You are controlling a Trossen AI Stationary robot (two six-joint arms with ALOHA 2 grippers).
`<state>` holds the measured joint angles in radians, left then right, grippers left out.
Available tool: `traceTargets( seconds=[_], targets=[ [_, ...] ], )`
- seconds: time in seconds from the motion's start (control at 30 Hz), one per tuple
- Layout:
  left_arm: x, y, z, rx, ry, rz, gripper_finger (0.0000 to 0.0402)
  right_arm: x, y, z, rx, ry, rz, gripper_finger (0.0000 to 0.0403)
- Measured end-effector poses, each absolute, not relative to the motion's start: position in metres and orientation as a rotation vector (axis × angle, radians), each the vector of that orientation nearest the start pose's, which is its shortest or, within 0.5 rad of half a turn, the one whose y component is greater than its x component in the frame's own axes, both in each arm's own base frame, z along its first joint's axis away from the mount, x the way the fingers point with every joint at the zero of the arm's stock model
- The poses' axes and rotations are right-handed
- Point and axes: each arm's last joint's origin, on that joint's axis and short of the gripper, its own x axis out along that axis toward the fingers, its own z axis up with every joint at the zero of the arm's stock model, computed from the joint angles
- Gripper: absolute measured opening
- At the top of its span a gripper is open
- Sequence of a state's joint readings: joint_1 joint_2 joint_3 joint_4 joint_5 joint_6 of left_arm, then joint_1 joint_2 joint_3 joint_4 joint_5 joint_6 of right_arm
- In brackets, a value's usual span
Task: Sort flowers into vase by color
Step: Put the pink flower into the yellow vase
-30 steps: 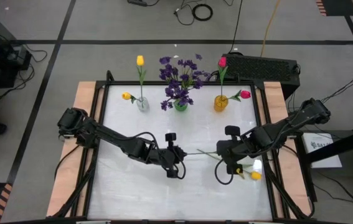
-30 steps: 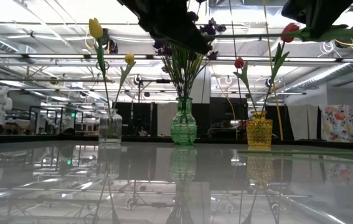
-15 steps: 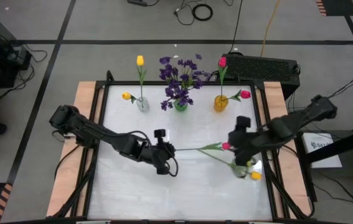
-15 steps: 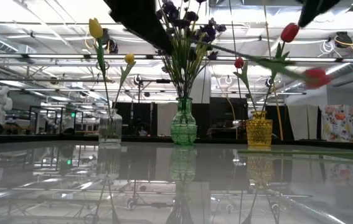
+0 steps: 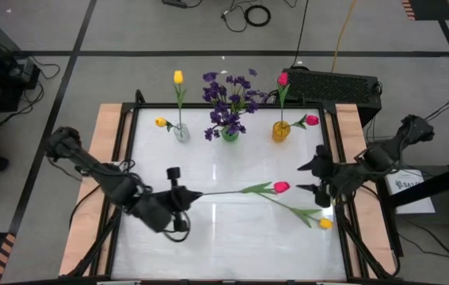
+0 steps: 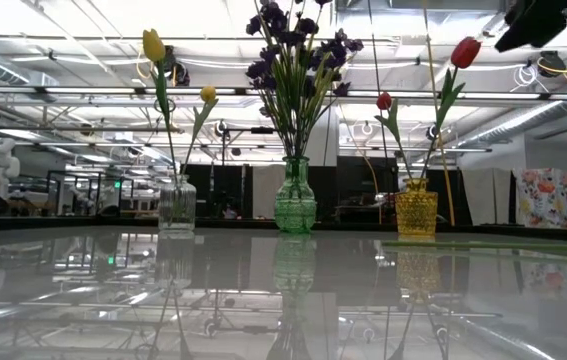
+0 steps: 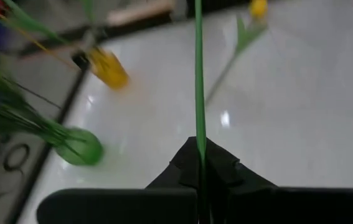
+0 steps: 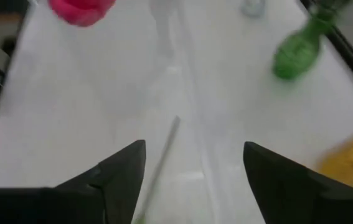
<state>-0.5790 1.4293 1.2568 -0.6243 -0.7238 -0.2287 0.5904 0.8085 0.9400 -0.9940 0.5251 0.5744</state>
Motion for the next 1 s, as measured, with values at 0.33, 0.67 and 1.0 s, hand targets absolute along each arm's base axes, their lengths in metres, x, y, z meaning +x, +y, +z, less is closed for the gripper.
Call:
traceTargets(
  seconds=[0.33,0.67,1.0],
  targets=[
    [0.266,-0.156,0.357,0.290,0.274,0.268,0.0003,0.162,0.091,0.284,0.088,0.091,0.062,0.0258],
    [0.314,-0.140,0.364,0.282,0.051,0.159,0.0003,0.173,0.095,0.328,-0.027,-0.452,0.060,0.0258],
    [0.358,-0.114,0.341,0.255,-0.017,0.136,0.0003,0.182,0.095,0.351,-0.084,-0.532,0.077,0.0257]
  ],
)
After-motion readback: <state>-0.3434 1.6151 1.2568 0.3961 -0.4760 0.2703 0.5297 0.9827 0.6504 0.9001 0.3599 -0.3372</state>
